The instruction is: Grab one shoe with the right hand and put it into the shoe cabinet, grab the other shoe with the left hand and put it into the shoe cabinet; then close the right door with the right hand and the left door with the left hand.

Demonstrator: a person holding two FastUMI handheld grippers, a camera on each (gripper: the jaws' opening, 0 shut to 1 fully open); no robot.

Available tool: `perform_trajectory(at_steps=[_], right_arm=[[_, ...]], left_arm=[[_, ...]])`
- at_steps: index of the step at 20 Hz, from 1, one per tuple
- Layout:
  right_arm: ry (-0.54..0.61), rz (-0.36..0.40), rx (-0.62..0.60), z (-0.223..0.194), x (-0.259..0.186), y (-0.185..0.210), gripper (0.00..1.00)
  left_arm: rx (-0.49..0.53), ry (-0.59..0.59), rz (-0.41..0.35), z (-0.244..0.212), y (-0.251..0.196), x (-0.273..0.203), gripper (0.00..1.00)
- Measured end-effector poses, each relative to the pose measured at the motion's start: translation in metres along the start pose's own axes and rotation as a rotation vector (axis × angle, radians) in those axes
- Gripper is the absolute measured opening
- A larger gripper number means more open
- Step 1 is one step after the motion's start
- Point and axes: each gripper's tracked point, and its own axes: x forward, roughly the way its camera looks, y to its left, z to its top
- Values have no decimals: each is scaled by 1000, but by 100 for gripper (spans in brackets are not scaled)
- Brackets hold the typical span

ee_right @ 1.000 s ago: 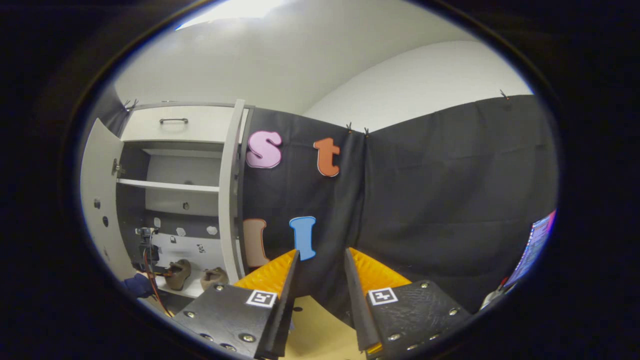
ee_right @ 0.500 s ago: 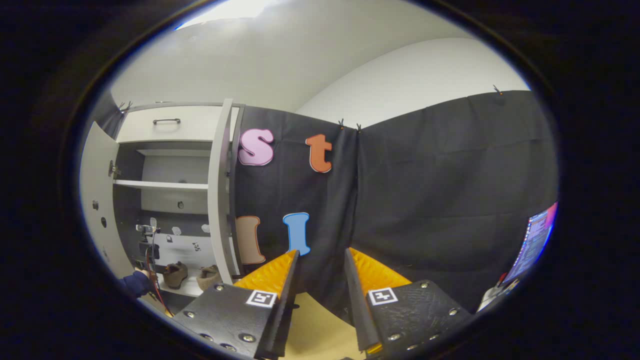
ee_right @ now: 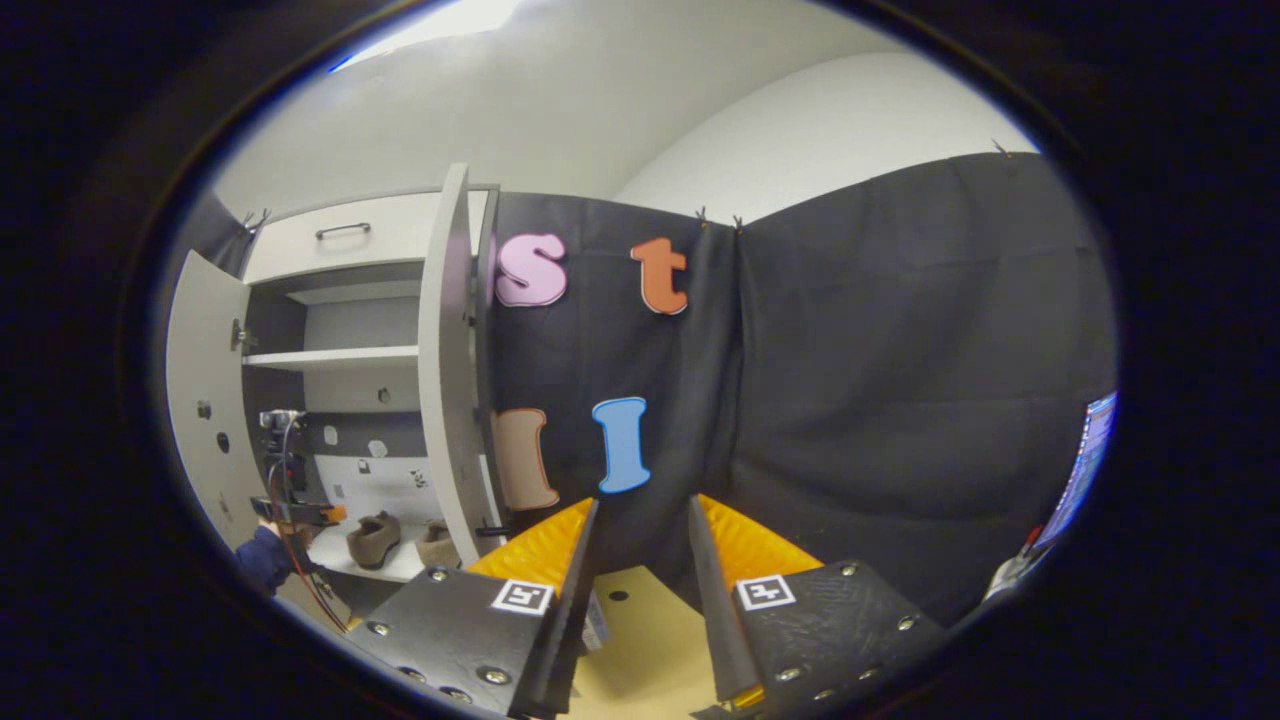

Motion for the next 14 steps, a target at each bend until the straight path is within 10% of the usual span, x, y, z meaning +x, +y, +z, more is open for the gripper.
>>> perform_trajectory(at_steps=[14], right_arm=[[101, 225, -61, -56, 49, 69, 60]], left_arm=[[62, -286, -28, 89, -16, -196, 39]])
